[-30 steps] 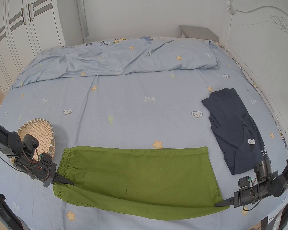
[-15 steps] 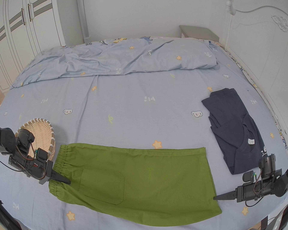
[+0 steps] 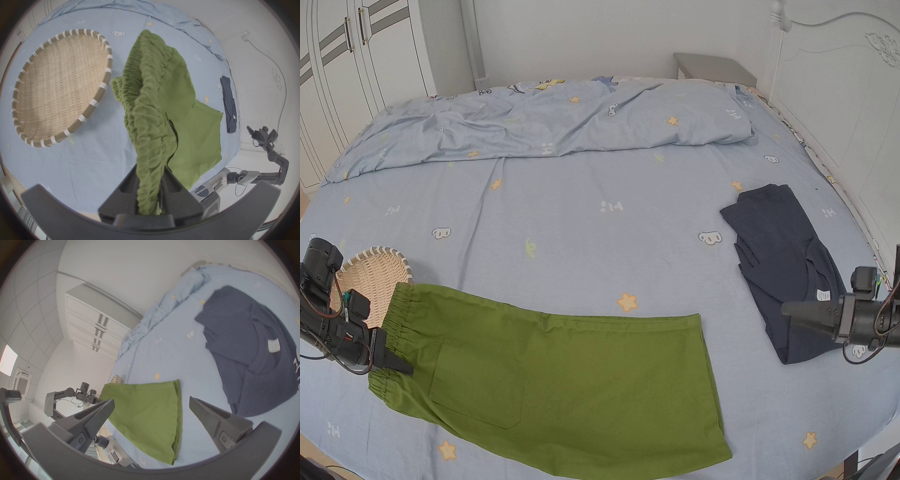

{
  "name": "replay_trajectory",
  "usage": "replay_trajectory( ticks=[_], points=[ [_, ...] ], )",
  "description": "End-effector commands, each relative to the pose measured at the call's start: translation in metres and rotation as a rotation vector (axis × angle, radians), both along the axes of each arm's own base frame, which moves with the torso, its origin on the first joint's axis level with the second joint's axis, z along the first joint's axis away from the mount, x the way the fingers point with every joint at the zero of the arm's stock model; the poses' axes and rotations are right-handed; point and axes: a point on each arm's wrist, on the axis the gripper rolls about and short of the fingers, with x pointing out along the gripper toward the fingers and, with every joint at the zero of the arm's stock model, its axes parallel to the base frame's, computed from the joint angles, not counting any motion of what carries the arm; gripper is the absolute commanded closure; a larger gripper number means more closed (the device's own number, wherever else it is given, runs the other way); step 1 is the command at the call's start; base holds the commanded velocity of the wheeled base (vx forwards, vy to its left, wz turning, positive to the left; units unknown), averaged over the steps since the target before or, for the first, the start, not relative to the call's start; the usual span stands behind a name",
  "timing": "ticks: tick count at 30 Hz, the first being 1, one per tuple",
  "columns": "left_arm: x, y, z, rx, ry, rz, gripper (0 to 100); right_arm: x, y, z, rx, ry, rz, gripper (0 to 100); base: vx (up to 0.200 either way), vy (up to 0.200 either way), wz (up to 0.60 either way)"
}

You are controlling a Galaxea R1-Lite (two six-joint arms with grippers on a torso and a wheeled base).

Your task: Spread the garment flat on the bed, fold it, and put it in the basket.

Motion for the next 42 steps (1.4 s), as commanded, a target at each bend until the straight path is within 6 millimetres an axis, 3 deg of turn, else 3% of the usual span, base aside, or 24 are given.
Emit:
replay_trajectory(
  ticks=[1, 6, 8, 11, 16, 17, 32, 38, 42],
  points=[
    [-0.008, 0.005, 0.015, 0.042, -0.068, 0.025, 100, -0.027, 0.0, 0.046, 0.015, -0.185, 0.001, 0, 0.0, 0.0, 0.0],
    [-0.008, -0.003, 0.02, 0.043, -0.087, -0.011, 100, -0.033, 0.002, 0.057, 0.015, -0.182, 0.018, 0, 0.0, 0.0, 0.0],
    [-0.014, -0.015, 0.036, 0.03, -0.131, -0.025, 100, -0.033, 0.002, 0.059, 0.016, -0.185, 0.02, 0, 0.0, 0.0, 0.0],
    [-0.026, -0.048, 0.069, -0.014, -0.178, -0.068, 100, -0.032, 0.002, 0.058, 0.015, -0.182, 0.017, 0, 0.0, 0.0, 0.0],
    [-0.032, -0.086, 0.101, 0.012, -0.236, -0.1, 100, -0.033, 0.002, 0.059, 0.015, -0.187, 0.017, 0, 0.0, 0.0, 0.0],
    [-0.032, -0.101, 0.105, 0.011, -0.238, -0.12, 100, -0.036, 0.002, 0.06, 0.016, -0.198, 0.017, 0, 0.0, 0.0, 0.0],
    [-0.011, -0.208, 0.087, 0.013, -0.222, -0.387, 100, -0.035, 0.003, 0.055, 0.014, -0.182, 0.022, 0, 0.0, 0.0, 0.0],
    [-0.024, -0.234, 0.075, 0.042, -0.193, -0.435, 100, -0.023, 0.003, 0.047, 0.008, -0.143, 0.01, 0, 0.0, 0.0, 0.0],
    [-0.028, -0.241, 0.074, 0.037, -0.197, -0.463, 100, -0.022, 0.003, 0.045, 0.004, -0.141, 0.003, 0, 0.0, 0.0, 0.0]
  ],
)
